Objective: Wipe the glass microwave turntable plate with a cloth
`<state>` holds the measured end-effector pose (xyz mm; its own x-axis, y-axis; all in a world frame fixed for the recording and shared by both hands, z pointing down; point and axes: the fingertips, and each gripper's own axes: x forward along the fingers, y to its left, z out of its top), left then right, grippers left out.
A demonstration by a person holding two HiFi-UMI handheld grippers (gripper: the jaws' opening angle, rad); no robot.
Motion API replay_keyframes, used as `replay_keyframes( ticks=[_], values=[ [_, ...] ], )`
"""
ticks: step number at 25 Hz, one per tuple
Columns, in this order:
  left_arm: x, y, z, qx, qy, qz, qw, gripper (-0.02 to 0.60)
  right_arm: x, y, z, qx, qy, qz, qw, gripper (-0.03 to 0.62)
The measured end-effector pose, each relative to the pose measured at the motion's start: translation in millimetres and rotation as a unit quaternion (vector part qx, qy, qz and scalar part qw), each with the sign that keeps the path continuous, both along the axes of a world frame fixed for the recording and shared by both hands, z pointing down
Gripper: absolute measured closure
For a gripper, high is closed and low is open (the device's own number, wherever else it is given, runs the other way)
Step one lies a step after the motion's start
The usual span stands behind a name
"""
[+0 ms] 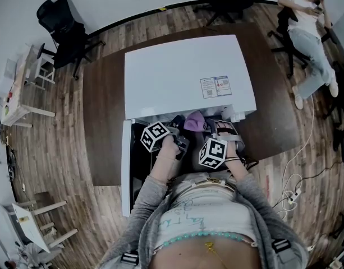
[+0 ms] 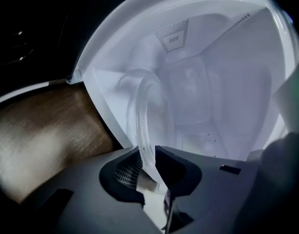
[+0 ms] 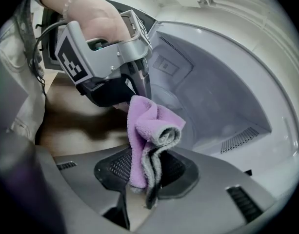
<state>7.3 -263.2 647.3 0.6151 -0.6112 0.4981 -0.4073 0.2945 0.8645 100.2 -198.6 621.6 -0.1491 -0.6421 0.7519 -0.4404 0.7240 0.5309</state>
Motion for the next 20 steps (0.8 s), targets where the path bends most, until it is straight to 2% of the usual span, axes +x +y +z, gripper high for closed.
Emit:
replay_keyframes(
  ticks=[1,4,7,9,11,13,15,20],
  values=[
    [1,0,-2,0.008,-0.015,0.011,0.9998,0.503,2,0,-1,0.001,-0.002,0.003,1.000,0.470],
    [4,0,-8,0.040,-0.049,0.035,0.9974,0.432,8,-2,-7,0.008,-0.004,0.010,1.000,0.470],
    [5,-1,-9,0.058,-0.060,0.033,0.9959,0.420,16,-3,-11,0.011,-0.007,0.019,1.000,0.470],
    [8,1,-8,0.070,-0.089,0.061,0.9917,0.412,19,-2,-12,0.011,-0.009,0.021,1.000,0.470],
    [10,3,-6,0.079,-0.142,0.114,0.9801,0.387,21,0,-13,0.011,-0.011,0.020,1.000,0.470],
    [12,7,-4,0.097,-0.199,0.168,0.9605,0.387,22,2,-13,0.012,-0.013,0.018,1.000,0.470],
    [15,10,-4,0.120,-0.227,0.194,0.9468,0.372,23,2,-13,0.014,-0.014,0.015,1.000,0.470],
    [4,13,3,0.127,-0.262,0.192,0.9372,0.336,22,-2,-18,0.021,-0.023,0.008,0.999,0.470]
  ],
)
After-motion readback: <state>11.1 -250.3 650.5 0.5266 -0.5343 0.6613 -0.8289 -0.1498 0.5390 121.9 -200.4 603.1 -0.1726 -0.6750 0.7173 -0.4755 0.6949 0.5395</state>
